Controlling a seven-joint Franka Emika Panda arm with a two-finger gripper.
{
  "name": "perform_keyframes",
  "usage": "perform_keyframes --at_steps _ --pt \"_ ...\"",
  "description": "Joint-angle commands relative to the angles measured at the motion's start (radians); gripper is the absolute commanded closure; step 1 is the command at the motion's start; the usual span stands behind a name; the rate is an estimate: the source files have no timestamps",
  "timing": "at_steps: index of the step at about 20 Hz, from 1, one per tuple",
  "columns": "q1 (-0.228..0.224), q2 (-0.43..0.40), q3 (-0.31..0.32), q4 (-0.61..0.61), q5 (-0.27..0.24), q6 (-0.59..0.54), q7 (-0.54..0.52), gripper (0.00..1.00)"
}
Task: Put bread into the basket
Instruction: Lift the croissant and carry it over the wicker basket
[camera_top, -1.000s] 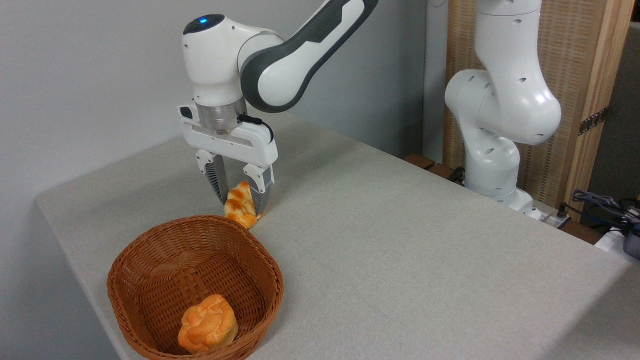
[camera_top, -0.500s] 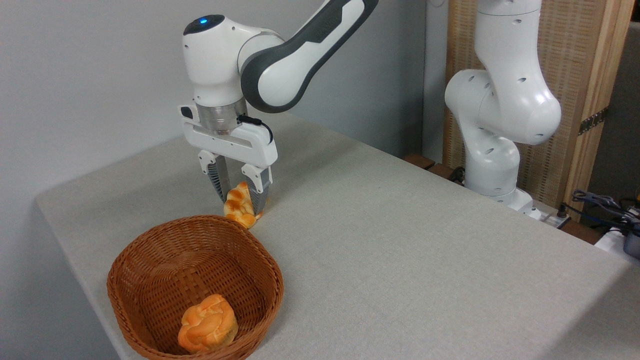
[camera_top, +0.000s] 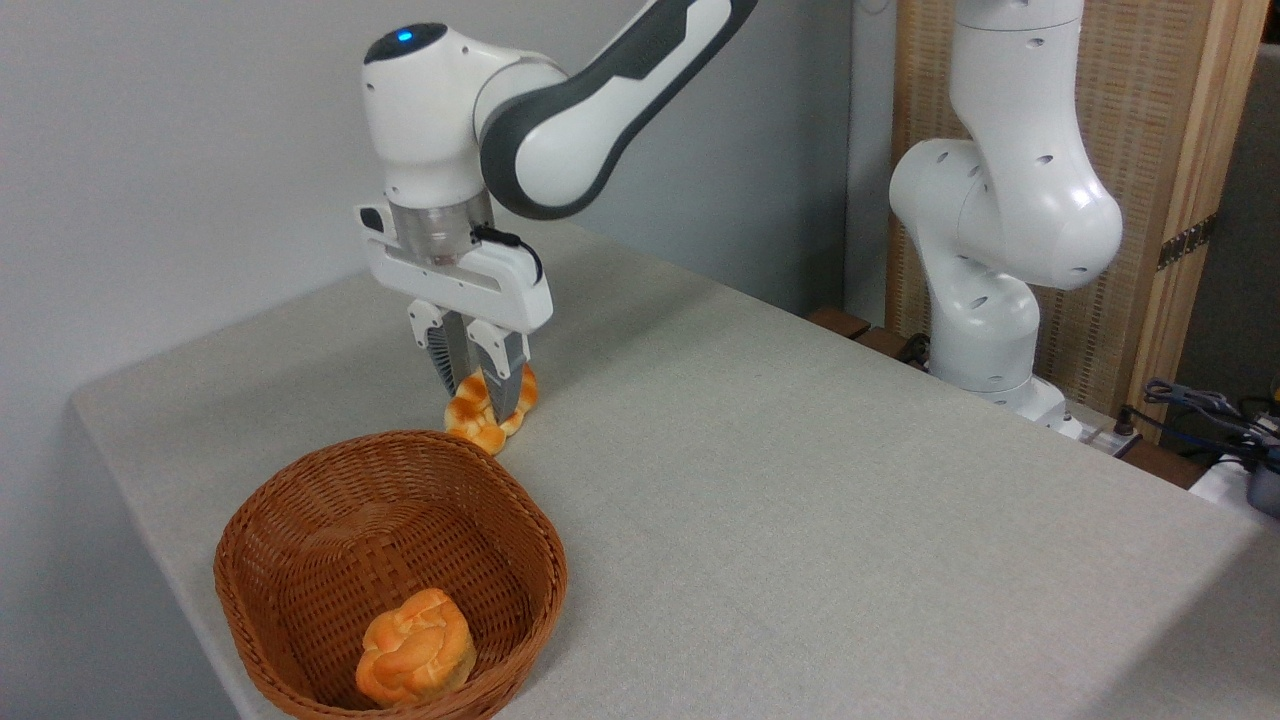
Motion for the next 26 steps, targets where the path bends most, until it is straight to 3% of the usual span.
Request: perform_keyframes --at_steps 1,4,6,8,10,13,15,21,26 --pt "0.002 0.001 0.029 0.18 0.009 -0.27 0.127 0.57" --pt "0.002 0.0 0.064 0.302 0.011 -0.383 0.239 0.57" --pt "0.003 0.0 0.104 0.345 0.017 -0.389 0.294 0.57" --pt "0.003 0.001 0.129 0.372 0.056 -0.383 0.346 0.56" --pt "0.003 0.021 0.158 0.374 0.075 -0.359 0.397 0.55" --pt "0.003 0.075 0.198 0.375 0.084 -0.212 0.425 0.55" --pt "0.003 0.11 0.198 0.375 0.125 -0.185 0.426 0.55" --pt "0.02 0.182 0.198 0.432 0.132 -0.104 0.42 0.42" --pt "0.046 0.201 0.198 0.444 0.132 -0.056 0.423 0.18"
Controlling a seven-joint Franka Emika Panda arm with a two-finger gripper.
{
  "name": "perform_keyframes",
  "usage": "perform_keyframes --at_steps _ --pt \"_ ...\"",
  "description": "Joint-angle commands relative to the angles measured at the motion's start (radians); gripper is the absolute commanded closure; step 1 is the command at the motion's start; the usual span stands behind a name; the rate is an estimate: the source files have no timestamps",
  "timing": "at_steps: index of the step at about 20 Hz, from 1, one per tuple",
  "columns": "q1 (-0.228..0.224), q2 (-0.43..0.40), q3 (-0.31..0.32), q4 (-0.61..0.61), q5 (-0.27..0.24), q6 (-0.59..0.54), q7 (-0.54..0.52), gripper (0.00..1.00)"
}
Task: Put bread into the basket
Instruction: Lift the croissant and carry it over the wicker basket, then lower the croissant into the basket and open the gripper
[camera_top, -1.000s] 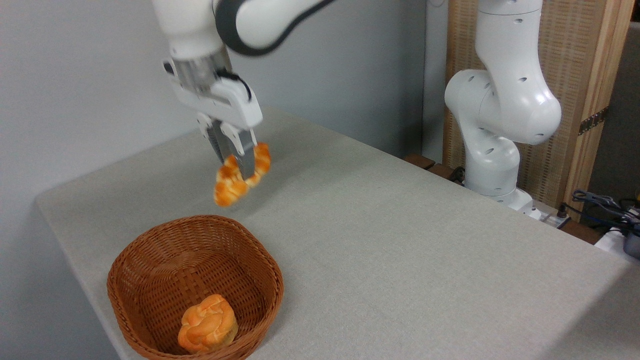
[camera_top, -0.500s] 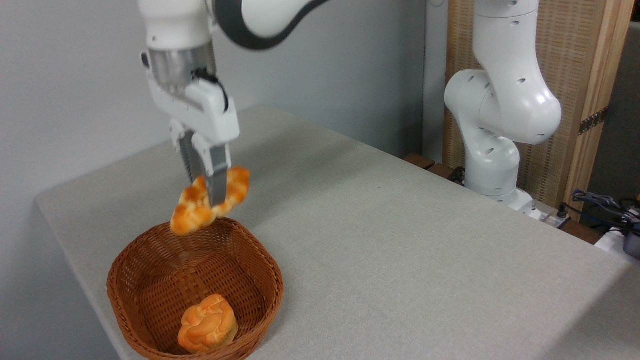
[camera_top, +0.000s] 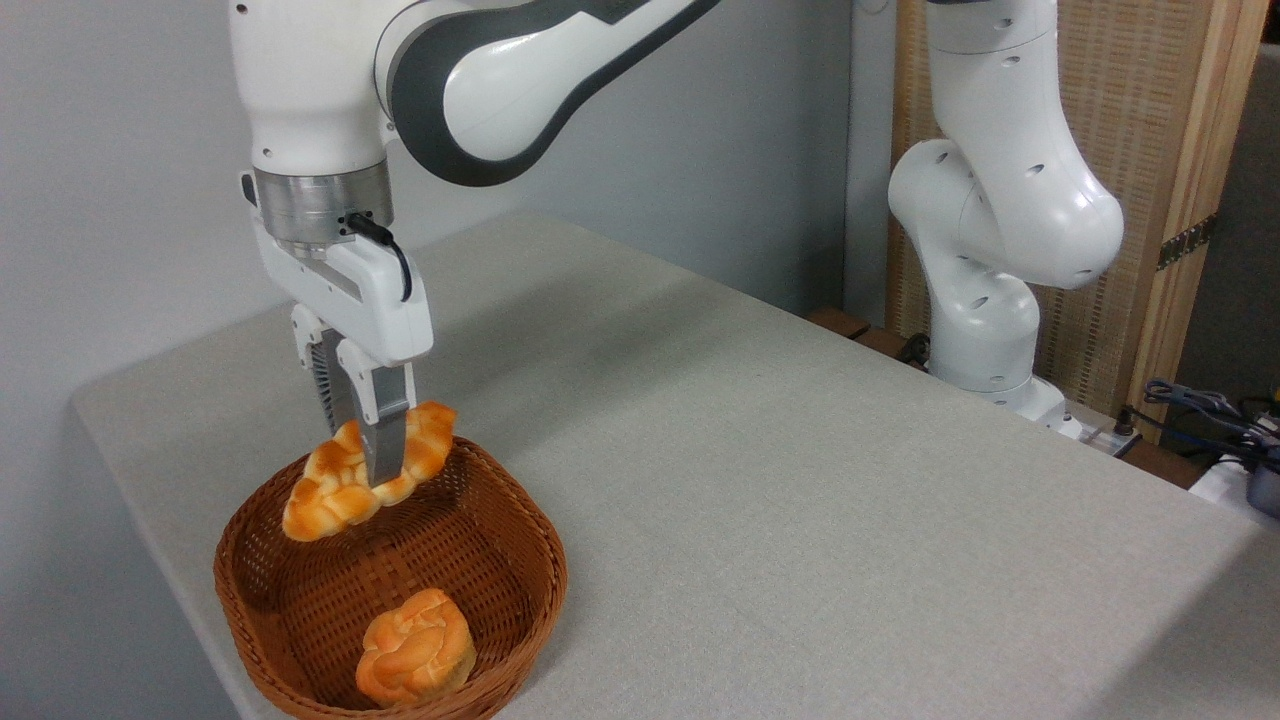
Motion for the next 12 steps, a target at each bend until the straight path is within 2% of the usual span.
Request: perform_keyframes --at_steps 1,3,12 --pt "0.018 0.022 0.001 0.027 0.017 0.039 0.007 0.05" --pt "0.018 0.023 -0.001 0.029 0.029 0.039 0.004 0.0" --pt "0.02 0.023 -0.007 0.029 0.029 0.038 0.001 0.0"
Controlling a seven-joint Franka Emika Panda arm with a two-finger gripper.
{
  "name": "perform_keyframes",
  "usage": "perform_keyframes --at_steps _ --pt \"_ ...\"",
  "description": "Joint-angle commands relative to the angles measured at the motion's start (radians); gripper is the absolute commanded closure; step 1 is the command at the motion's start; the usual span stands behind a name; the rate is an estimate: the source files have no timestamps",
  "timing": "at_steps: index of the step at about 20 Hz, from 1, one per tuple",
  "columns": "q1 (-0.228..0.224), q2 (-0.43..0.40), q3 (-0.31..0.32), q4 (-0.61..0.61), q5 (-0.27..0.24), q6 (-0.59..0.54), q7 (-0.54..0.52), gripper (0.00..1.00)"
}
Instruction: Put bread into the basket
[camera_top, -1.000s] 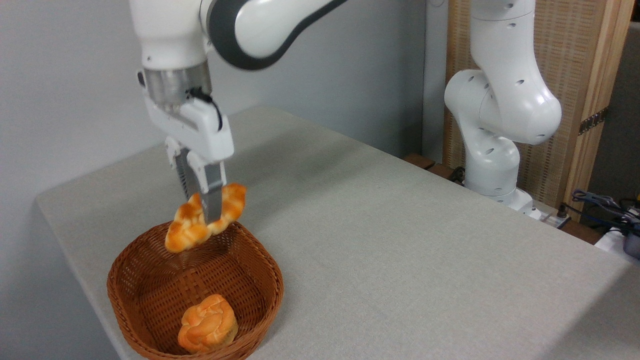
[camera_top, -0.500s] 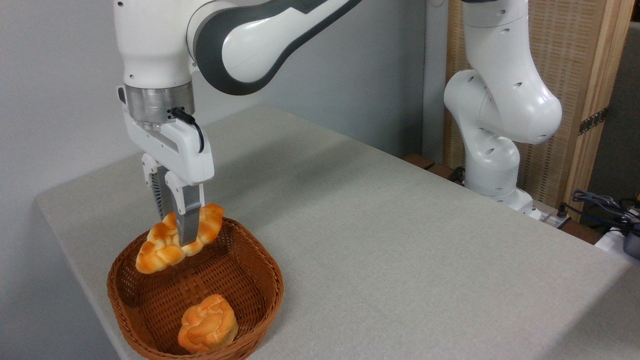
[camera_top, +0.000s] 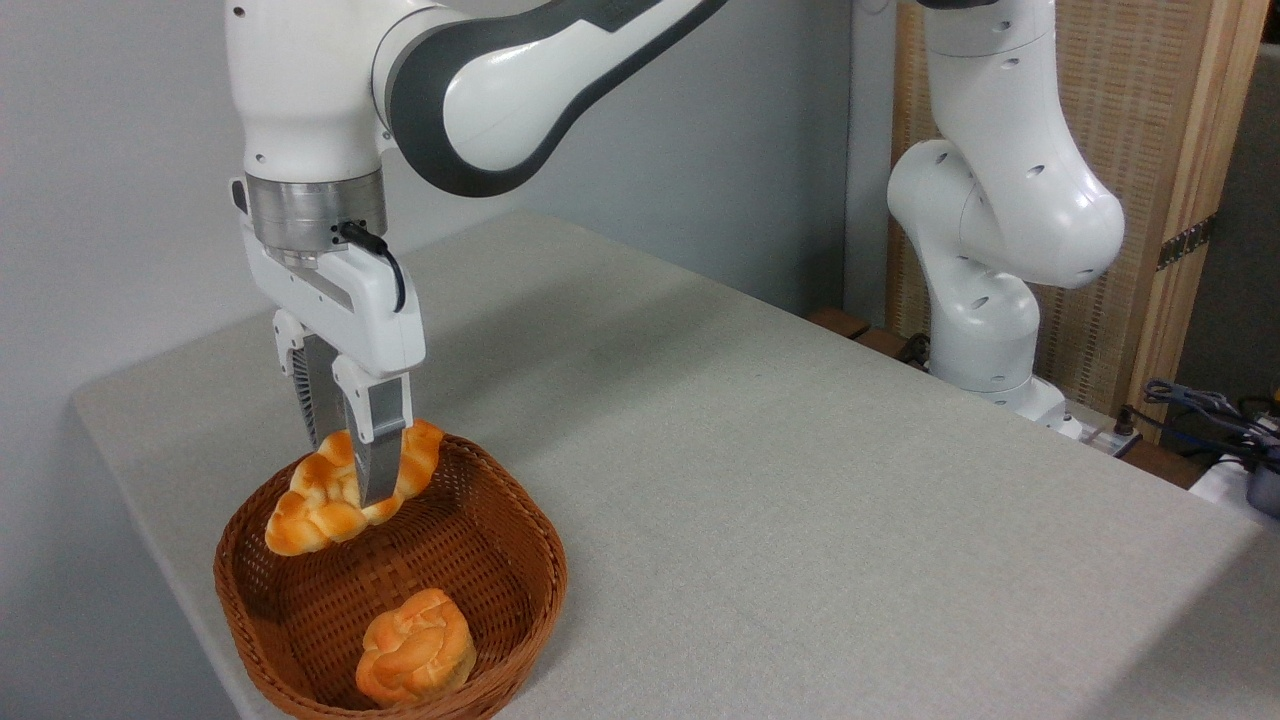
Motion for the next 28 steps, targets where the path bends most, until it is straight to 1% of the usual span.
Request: perform_keyframes --at_steps 1,13,14,16,17,19,20,22,23,26,28 --pt "0.004 0.009 -0.004 0.02 0.016 0.008 -0.001 0.0" --pt "0.008 0.0 -0.004 0.024 0.004 0.005 -0.018 0.0" --pt "0.01 0.0 -0.004 0.026 -0.003 0.002 -0.018 0.0" --pt "0.011 -0.011 -0.001 0.032 -0.034 -0.019 -0.018 0.0" --pt "0.011 -0.014 -0.001 0.059 -0.051 -0.053 -0.018 0.0" --pt "0.013 -0.022 0.002 0.11 -0.092 -0.156 -0.018 0.0" --pt "0.014 -0.052 0.004 0.116 -0.115 -0.186 -0.018 0.0" --pt "0.054 -0.123 -0.007 0.107 -0.181 -0.226 -0.031 0.0" --pt "0.057 -0.144 -0.009 0.107 -0.2 -0.274 -0.048 0.0" --pt "0.057 -0.203 -0.015 0.089 -0.191 -0.389 -0.021 0.0" --pt "0.057 -0.217 -0.016 0.068 -0.18 -0.444 0.063 0.0"
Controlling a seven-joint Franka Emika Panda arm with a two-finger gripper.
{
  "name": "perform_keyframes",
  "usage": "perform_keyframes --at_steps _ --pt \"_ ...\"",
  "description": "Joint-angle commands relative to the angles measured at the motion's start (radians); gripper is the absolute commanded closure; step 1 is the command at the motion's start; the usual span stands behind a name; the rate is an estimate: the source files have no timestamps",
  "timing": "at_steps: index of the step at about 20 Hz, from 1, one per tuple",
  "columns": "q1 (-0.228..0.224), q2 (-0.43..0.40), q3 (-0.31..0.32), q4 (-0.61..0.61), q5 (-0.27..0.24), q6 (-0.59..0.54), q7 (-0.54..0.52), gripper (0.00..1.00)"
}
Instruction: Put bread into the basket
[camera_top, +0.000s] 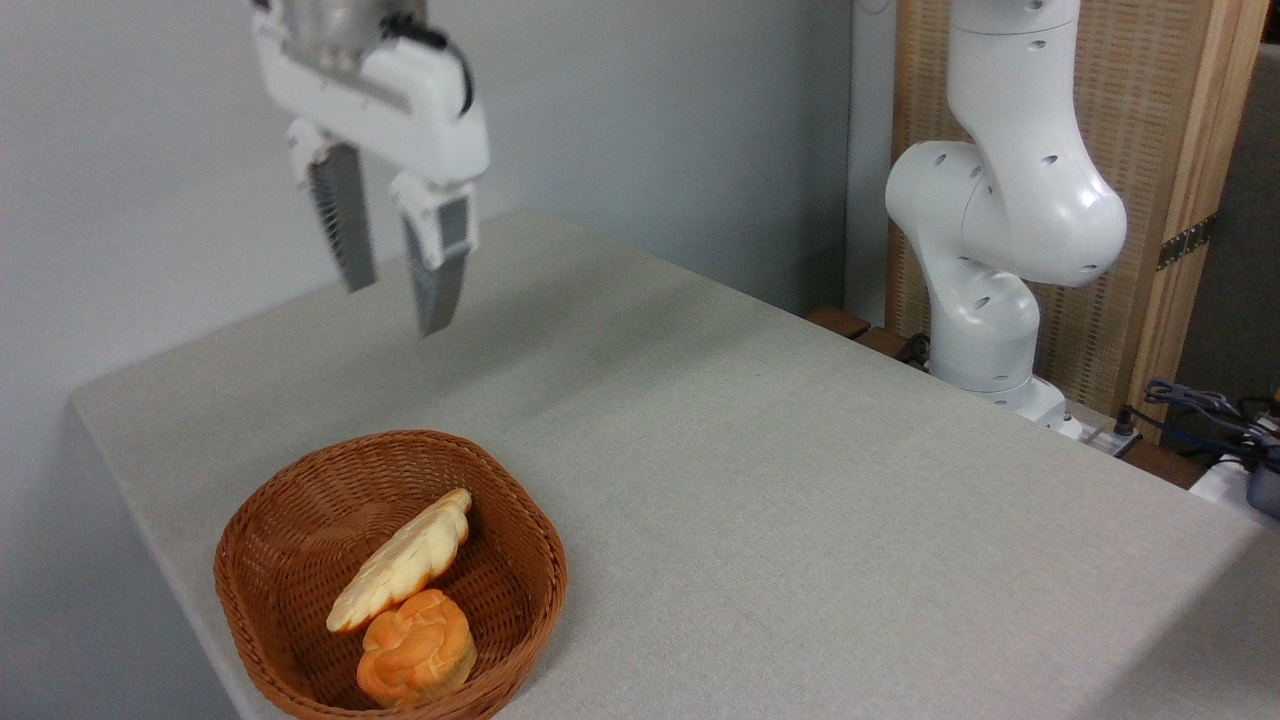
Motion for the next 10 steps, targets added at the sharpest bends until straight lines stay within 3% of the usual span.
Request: perform_keyframes --at_steps 1,4,8,10 --pt "0.012 -0.051 -0.008 -0.074 0.019 -0.061 0.131 0.0" --pt "0.015 -0.079 0.02 -0.104 0.036 -0.064 0.166 0.0" --pt "-0.036 -0.076 0.13 -0.095 0.041 -0.063 0.17 0.0" --pt "-0.036 -0.07 0.134 -0.087 0.05 -0.063 0.169 0.0"
